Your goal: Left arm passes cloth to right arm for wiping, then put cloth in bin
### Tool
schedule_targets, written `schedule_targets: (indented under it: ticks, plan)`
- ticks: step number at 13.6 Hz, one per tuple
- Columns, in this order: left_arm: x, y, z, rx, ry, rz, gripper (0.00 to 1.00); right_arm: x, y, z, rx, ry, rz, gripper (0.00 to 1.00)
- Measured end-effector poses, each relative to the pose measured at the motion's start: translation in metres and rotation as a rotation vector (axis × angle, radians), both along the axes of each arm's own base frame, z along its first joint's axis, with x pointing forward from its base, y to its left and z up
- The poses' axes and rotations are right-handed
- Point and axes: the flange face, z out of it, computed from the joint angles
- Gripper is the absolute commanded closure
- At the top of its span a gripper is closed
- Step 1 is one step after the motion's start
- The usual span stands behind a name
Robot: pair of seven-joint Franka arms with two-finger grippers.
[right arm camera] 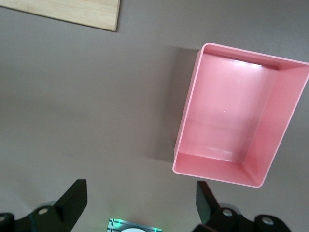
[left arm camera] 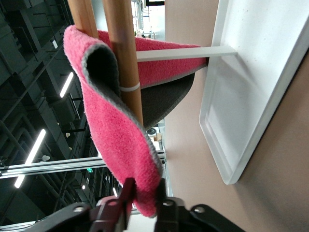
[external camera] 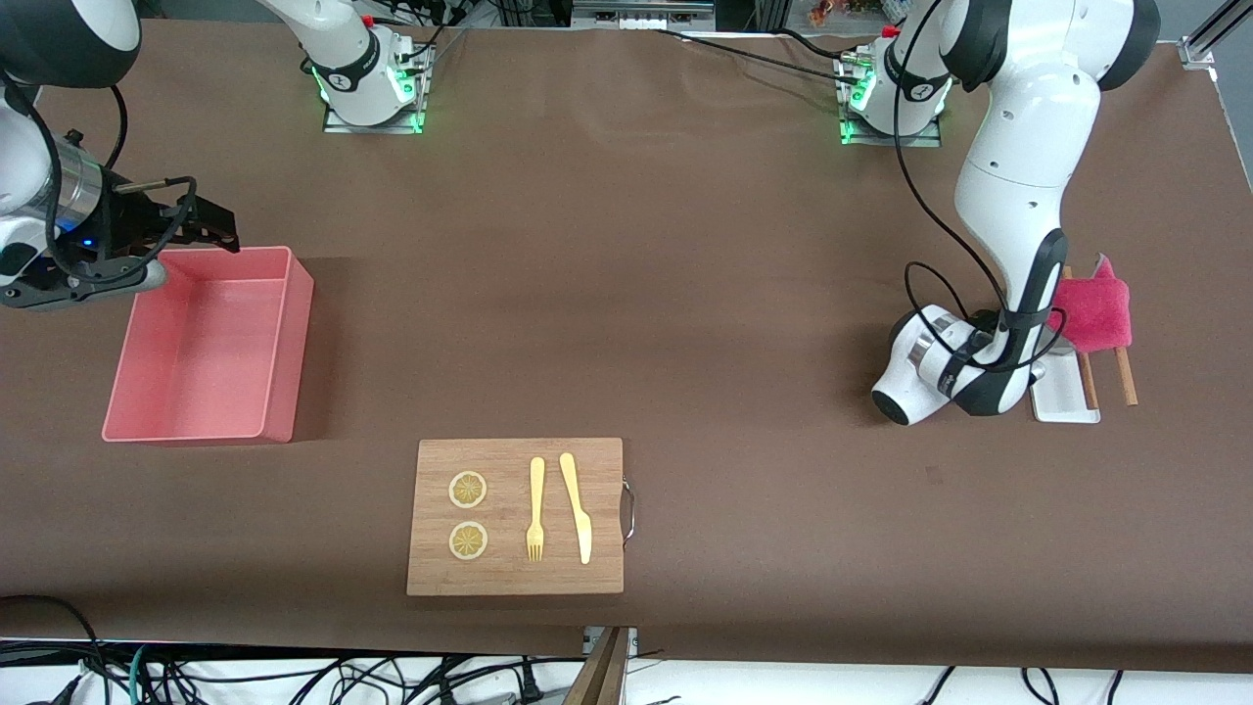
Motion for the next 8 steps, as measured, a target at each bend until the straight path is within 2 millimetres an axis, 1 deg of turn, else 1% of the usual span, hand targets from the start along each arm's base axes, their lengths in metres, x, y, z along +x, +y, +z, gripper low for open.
schedule_targets:
  ticks: [3, 4, 5, 6, 7, 8]
  plan:
    - [0.007, 0.0, 0.006, 0.002, -0.019, 0.002, 1.0, -0.006, 0.018, 0.0, 0.018, 0.031, 0.117, 0.0]
    - [0.011, -0.001, 0.011, 0.002, -0.032, 0.003, 1.0, -0.009, 0.022, 0.0, 0.041, 0.051, 0.181, 0.0]
    - [0.019, -0.002, 0.021, 0.001, -0.053, 0.007, 1.0, -0.012, 0.027, 0.002, 0.078, 0.066, 0.241, 0.0]
    - [0.03, -0.003, 0.037, -0.007, -0.062, 0.012, 1.0, -0.014, 0.031, 0.004, 0.12, 0.074, 0.291, 0.0]
    - [0.04, -0.005, 0.061, -0.03, -0.057, 0.02, 1.0, -0.016, 0.034, 0.006, 0.164, 0.076, 0.338, 0.0]
    - [0.05, -0.007, 0.089, -0.071, -0.059, 0.031, 1.0, -0.016, 0.036, 0.007, 0.209, 0.072, 0.391, 0.0]
